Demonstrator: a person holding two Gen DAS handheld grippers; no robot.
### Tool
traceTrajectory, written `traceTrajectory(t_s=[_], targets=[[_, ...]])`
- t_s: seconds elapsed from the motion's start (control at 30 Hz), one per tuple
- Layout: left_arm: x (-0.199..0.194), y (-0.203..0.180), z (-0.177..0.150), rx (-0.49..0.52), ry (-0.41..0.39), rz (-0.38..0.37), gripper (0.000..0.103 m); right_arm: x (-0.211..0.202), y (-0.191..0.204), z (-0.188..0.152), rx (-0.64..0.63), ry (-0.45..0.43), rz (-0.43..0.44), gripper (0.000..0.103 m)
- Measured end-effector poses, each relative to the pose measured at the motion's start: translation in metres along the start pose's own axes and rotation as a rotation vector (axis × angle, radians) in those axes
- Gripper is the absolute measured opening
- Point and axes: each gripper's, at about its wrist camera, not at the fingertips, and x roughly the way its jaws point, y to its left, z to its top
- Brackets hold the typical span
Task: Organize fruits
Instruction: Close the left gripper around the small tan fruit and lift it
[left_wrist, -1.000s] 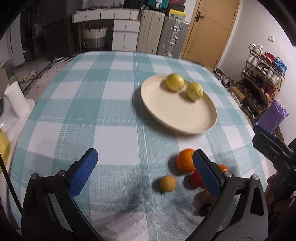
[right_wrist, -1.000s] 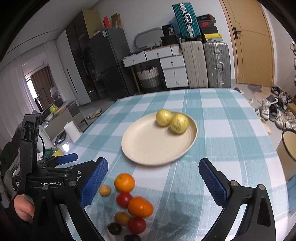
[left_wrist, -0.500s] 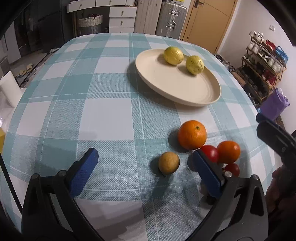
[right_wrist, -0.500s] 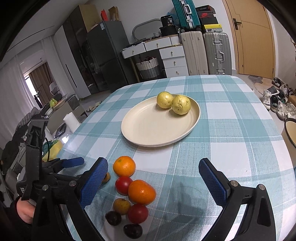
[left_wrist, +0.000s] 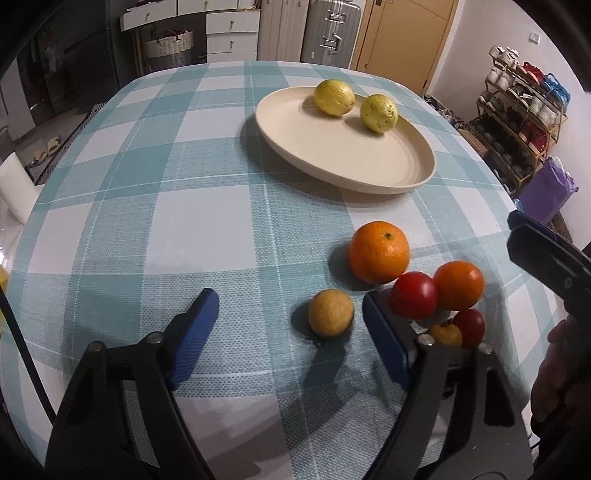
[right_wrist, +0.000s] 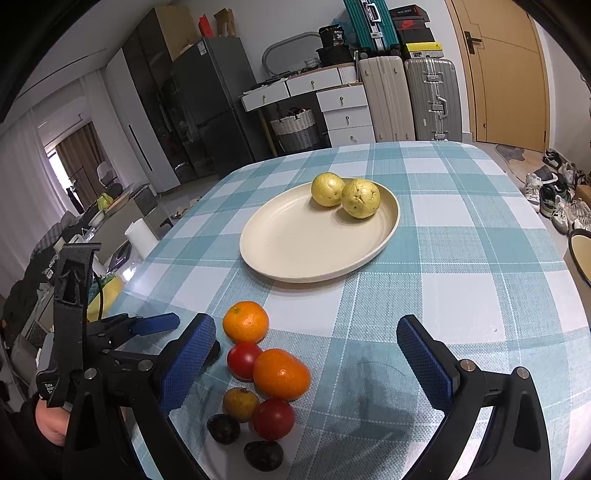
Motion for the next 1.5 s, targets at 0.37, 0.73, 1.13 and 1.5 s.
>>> traceTrajectory(t_s=[0.37,0.73,1.13,1.5], targets=[[-0.002,-0.005,-0.001,0.031,-0.002,-0.020,0.044,-0.001,-0.001,0.000,0.011,0.004,-0.002,0.101],[-0.004,-0.013,-0.002,0.066,0.005,-0.091,0.021,-0.001,-0.006,-0.002,0.027,0.008,-0.007,0.101],[-0.027,0.011,0.006,0.008,-0.037,-0.090,0.021,0.008,0.000,0.000,0.024,0.049,0.075,0.101],[-0.053,0.040,0.006,-0.037,-0.081,-0.090,0.021,0.041,0.028,0.006,-0.031,0.153,0.129,0.101]])
